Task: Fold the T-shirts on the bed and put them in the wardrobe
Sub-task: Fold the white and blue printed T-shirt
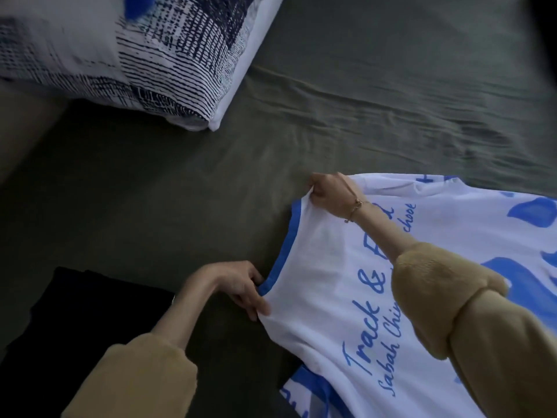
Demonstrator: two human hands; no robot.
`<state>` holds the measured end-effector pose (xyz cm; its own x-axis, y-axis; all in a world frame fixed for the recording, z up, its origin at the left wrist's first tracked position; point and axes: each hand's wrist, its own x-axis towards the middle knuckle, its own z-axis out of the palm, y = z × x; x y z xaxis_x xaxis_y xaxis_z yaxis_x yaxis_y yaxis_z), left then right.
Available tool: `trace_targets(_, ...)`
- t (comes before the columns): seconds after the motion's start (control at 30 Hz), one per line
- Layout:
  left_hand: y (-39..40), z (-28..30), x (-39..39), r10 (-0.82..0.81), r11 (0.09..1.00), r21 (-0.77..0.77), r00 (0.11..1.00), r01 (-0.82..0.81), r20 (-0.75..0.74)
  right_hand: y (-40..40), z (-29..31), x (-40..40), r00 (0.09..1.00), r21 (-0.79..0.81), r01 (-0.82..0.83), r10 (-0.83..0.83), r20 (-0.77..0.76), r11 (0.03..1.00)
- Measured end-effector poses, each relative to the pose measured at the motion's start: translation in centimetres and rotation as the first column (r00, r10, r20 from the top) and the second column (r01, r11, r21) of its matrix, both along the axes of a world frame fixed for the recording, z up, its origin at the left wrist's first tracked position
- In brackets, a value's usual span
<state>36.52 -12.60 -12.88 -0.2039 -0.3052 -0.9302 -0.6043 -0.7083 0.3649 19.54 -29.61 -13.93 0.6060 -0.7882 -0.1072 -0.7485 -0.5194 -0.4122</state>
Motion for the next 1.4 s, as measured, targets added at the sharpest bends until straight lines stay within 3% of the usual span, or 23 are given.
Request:
trace_targets(0.2,-0.3,0.0,-1.5,-0.042,0.998,-0.036,0.992,0.047,0.117,1.0,-1.2,0.2,0.995,0.083,-0.047,0.039,0.088,0.995)
trace_targets(0.4,1.0,-0.1,-2.5,0.036,0.973,-0.228,0.973,0.018,0.230,4.9,-0.8,-1.9,0.979,0.021,0.032,-0.035,0.203,0.999)
trace_targets(0.57,3.6,0.7,-2.3,0.305,0.926,-0.258,0.949,-0.275,0.083,12.4,0.4,-4.6,0.975,0.158,-0.083,0.047,0.219,0.984)
trace_targets(0.73,8.5,1.5,-3.6,0.609,0.758,-0.205,0.784,-0.620,-0.119,20.1,1.9,-7.5,0.989,0.303,-0.065,0.019,0.150,0.951)
trace_targets(0.9,13.3,0.4,-8.9,0.669,0.705,-0.267,0.741,-0.657,-0.056,27.4,3.0,-11.7,1.000,0.262,0.001,0.005,-0.021,0.965)
trace_targets(1.07,17.1,-0.6,-11.5,0.525,0.721,-0.512,0.850,-0.467,-0.036,32.8,2.8,-14.8,0.978,0.302,0.048,0.017,-0.210,0.952)
trace_targets(1.17,20.1,-0.3,-11.1,0.481,0.698,-0.576,0.874,-0.425,-0.061,34.6,3.2,-15.7,0.996,0.369,0.027,0.007,-0.090,0.929)
trace_targets(1.27,22.5,0.4,-9.5,0.387,0.771,-0.508,0.916,-0.384,-0.105,35.9,3.3,-16.3,0.999,0.452,-0.011,-0.011,0.046,0.892)
trace_targets(1.4,24.4,0.7,-8.7,0.183,0.939,-0.291,0.983,-0.183,-0.028,37.6,2.5,-16.9,0.992,0.552,-0.122,0.118,0.043,0.825)
